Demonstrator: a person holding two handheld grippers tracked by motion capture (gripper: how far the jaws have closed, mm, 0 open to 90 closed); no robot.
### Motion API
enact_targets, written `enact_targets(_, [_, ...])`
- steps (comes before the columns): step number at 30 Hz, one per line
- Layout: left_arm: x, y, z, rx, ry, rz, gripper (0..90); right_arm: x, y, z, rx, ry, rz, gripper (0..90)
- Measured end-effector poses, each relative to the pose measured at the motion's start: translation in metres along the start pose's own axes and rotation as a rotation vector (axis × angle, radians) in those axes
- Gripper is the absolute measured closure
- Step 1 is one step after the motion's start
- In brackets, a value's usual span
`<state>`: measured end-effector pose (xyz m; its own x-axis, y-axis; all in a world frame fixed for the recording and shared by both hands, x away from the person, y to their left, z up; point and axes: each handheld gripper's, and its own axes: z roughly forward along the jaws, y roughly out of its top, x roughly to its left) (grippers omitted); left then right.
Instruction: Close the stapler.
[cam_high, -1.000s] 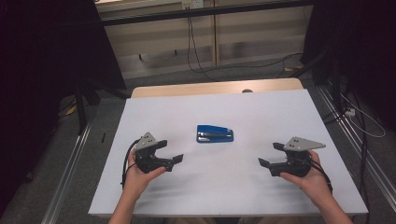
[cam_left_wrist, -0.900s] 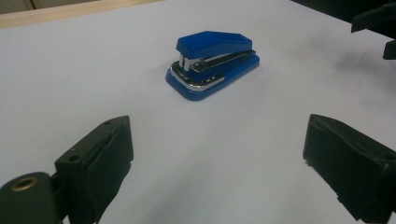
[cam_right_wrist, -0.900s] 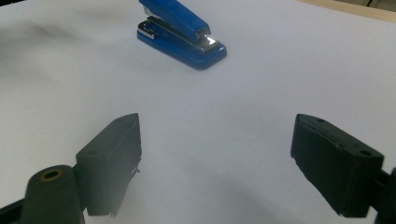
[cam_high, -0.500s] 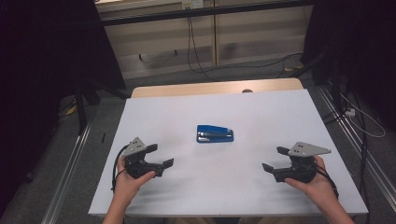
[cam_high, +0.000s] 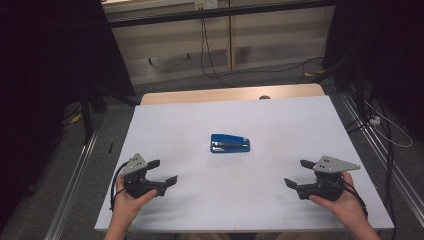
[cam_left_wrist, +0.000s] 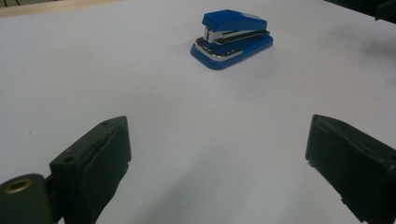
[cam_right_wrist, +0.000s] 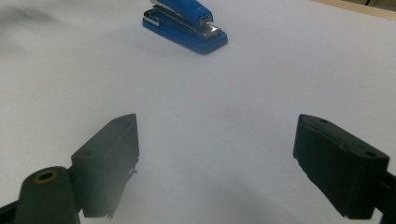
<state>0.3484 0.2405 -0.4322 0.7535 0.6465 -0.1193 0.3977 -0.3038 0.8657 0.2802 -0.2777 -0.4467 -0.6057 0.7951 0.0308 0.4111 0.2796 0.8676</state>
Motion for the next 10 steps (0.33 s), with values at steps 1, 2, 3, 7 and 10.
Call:
enact_targets(1, [0.0000,-0.0001,0.0002,0.001,0.000,0.001,7.0,0.0005,0.0000,0.0003,0.001,0.001,-0.001,14.3])
enact_targets(2, [-0.0001,0.0000,0.0003,-0.001,-0.002,0.003,7.0,0.0009,0.0000,0.0008,0.001,0.002,-0.003,14.3])
enact_targets(3, [-0.0005,0.0002,0.0003,-0.003,-0.006,0.003,7.0,0.0010,0.0000,0.0011,0.002,0.003,-0.008,14.2])
enact_targets(7, [0.0001,-0.0004,0.0012,0.003,-0.003,0.004,7.0,0.0012,-0.0001,0.0011,0.000,0.004,-0.010,13.9])
enact_targets(10, [0.0011,-0.0006,0.0010,0.006,0.001,0.008,7.0,0.0003,-0.0004,0.0008,-0.002,0.004,-0.008,13.6])
